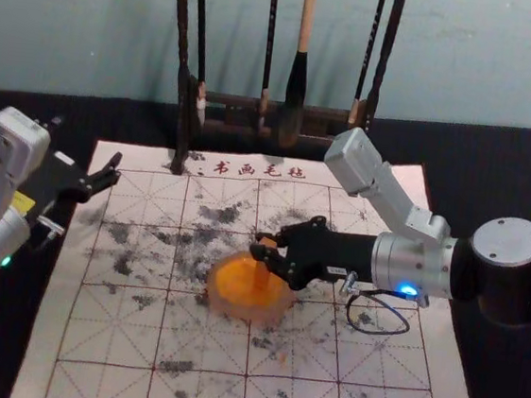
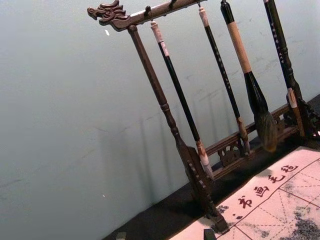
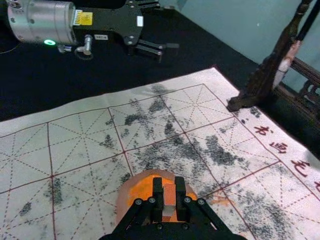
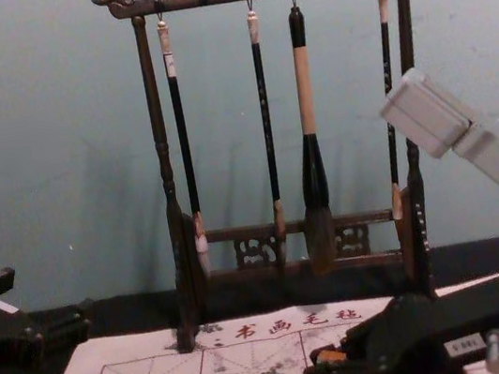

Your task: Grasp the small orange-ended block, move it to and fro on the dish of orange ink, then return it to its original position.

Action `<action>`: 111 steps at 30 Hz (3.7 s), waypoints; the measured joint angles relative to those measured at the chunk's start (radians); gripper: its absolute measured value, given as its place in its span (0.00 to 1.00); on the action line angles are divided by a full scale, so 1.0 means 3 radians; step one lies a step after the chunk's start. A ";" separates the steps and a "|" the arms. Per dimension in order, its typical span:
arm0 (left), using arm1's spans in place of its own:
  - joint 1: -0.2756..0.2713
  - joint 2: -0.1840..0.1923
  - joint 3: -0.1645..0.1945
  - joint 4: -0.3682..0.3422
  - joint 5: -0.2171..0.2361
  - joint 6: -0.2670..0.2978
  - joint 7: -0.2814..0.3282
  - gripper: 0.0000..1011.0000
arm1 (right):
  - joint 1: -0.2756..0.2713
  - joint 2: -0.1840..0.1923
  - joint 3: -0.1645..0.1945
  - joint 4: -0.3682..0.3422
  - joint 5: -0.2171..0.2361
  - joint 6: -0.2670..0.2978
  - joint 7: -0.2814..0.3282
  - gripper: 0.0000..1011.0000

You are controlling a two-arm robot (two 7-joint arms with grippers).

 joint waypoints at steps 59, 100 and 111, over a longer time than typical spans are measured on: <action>0.0000 0.0000 0.0000 0.0000 0.0000 0.0000 0.0000 0.99 | 0.0149 -0.0161 -0.0088 0.0200 -0.0069 -0.0038 -0.0073 0.12; 0.0000 0.0000 0.0000 0.0000 0.0000 0.0000 0.0000 0.99 | 0.0052 0.0038 -0.0117 -0.0038 -0.0107 -0.0062 0.0115 0.12; 0.0000 0.0000 0.0000 0.0000 0.0000 0.0000 0.0000 0.99 | 0.0062 -0.0033 -0.0133 -0.0018 -0.0052 -0.0021 0.0099 0.12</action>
